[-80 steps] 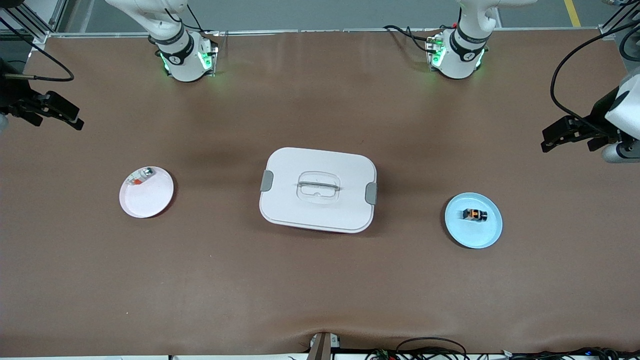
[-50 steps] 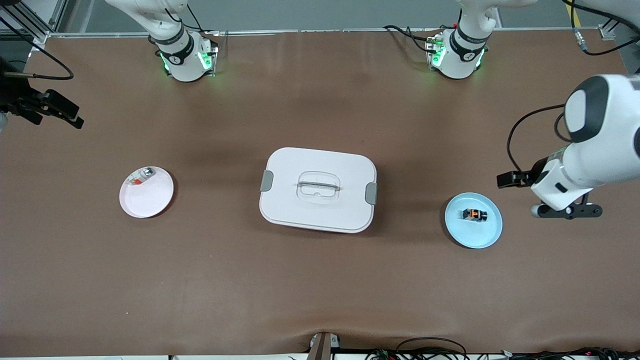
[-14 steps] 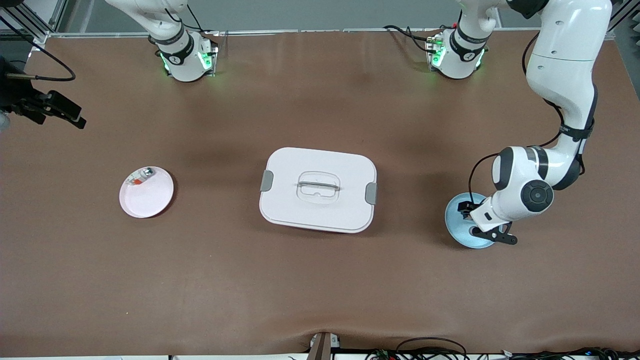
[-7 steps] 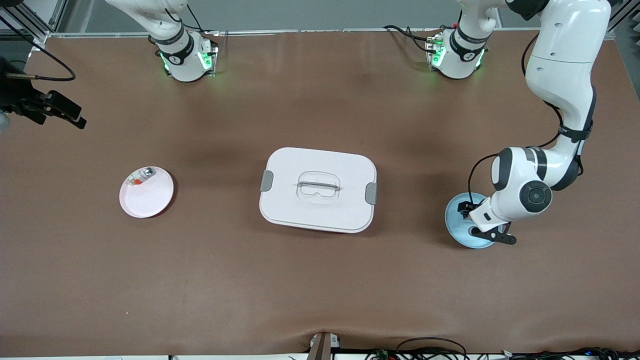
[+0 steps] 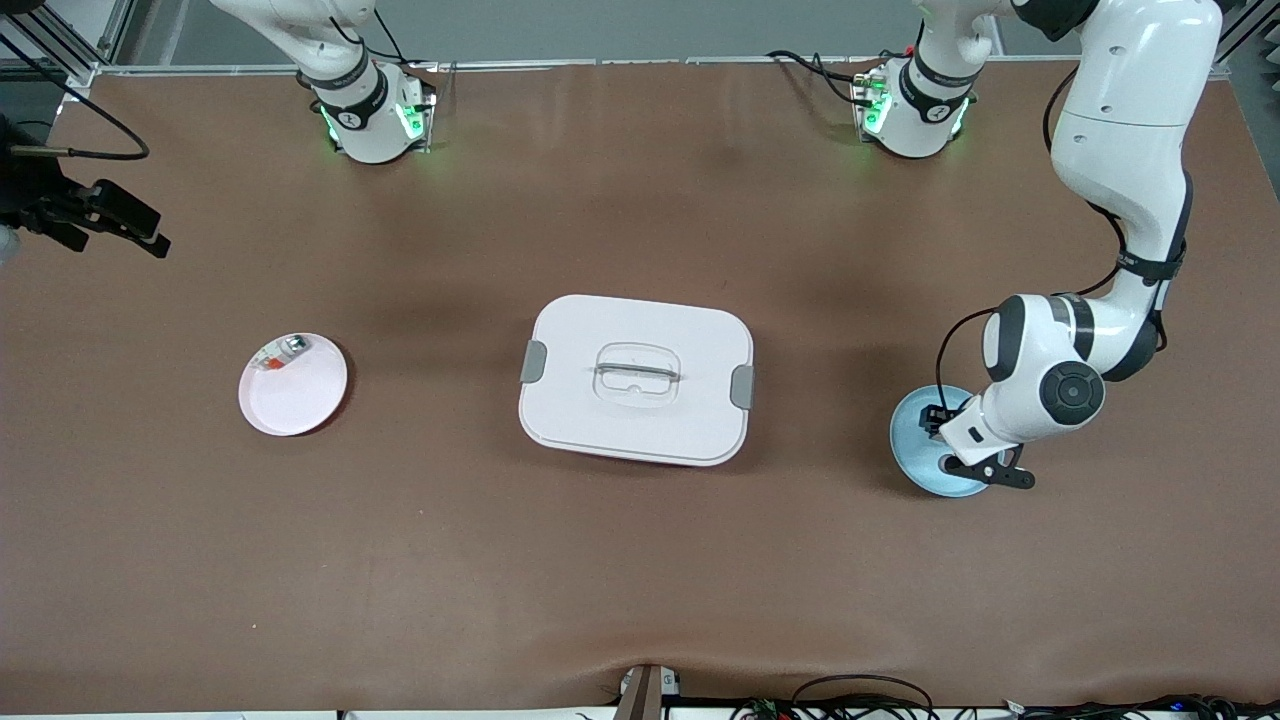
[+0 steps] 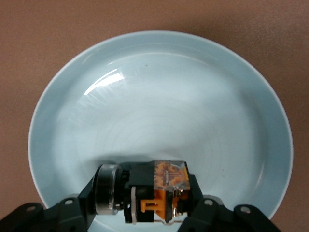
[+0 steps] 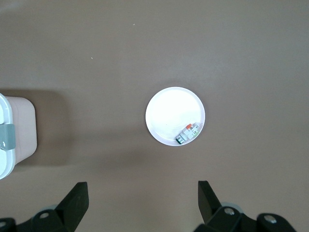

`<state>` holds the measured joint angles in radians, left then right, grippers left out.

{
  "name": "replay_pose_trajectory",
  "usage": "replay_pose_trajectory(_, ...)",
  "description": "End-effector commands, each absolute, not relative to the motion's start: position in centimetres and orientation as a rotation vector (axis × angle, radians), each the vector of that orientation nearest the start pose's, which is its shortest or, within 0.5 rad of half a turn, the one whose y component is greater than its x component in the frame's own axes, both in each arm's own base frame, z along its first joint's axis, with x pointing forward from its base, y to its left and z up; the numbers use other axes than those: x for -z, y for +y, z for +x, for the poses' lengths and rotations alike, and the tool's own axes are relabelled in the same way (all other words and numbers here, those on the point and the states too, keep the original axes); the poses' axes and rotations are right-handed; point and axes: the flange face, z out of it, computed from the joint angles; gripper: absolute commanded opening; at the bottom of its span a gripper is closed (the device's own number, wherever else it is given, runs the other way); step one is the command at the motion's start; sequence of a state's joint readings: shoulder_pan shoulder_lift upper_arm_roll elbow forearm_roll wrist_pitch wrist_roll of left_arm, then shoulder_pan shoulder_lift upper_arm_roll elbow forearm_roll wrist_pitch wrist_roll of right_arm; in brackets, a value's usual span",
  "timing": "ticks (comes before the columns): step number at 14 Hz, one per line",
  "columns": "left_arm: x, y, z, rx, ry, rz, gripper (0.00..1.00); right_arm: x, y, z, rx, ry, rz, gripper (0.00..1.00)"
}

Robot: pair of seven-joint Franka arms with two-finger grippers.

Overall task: Transfer orange switch to right arm and place
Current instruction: 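Close the left gripper on the black-and-orange switch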

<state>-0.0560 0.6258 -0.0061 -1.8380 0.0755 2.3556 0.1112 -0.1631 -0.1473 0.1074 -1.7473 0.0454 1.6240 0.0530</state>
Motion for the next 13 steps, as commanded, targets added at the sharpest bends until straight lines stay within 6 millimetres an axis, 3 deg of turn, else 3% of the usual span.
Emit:
replay_pose_trajectory(1,-18.5,-3.9,63.3,-0.151,0.332,-3.077,0.28,-62.7,-2.3,50.9,0.045,0.162,-3.106,1.00)
replay_pose_trajectory(7,-21.1,-3.5,63.5,-0.128,0.333,-3.077,0.28,-62.6,-3.0,50.9,0.040,0.188,-3.107,1.00)
replay_pose_trajectory(13,-26.7,-3.9,63.1,-0.168,0.184,-3.125,0.28,-62.6,-3.0,50.9,0.035,0.188,-3.107,1.00)
